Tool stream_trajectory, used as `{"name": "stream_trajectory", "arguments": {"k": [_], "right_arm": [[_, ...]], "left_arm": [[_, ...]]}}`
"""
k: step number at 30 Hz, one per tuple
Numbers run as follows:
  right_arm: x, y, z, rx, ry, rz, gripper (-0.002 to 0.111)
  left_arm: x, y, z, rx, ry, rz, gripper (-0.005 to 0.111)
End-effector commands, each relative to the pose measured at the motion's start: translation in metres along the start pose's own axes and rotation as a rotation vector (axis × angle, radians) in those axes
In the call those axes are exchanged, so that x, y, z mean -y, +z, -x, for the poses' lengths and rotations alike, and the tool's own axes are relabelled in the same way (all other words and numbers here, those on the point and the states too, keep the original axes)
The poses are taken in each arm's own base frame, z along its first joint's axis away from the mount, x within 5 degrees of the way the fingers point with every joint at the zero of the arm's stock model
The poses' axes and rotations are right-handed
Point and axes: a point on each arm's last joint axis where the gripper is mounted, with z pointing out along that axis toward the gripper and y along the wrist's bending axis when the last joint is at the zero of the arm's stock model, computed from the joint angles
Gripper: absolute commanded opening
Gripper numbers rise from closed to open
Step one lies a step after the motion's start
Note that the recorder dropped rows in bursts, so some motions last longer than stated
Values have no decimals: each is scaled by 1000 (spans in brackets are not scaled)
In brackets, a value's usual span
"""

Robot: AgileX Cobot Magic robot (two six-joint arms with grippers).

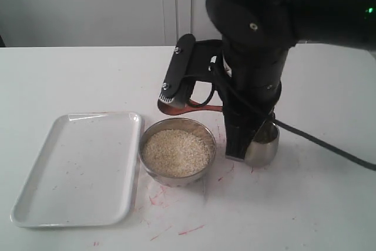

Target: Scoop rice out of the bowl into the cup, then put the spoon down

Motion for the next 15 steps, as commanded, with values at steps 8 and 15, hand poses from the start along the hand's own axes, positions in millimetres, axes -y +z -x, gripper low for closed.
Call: {"name": "stream_trajectory", "arguments": {"k": [8, 15], "right_arm": [[-24, 18, 32, -78, -188, -131, 0], [-24, 41, 40, -150, -229, -191, 0]], "left_arm": [[0, 0, 1, 5, -5, 2, 14], [0, 0, 1, 5, -5, 2, 14]]}}
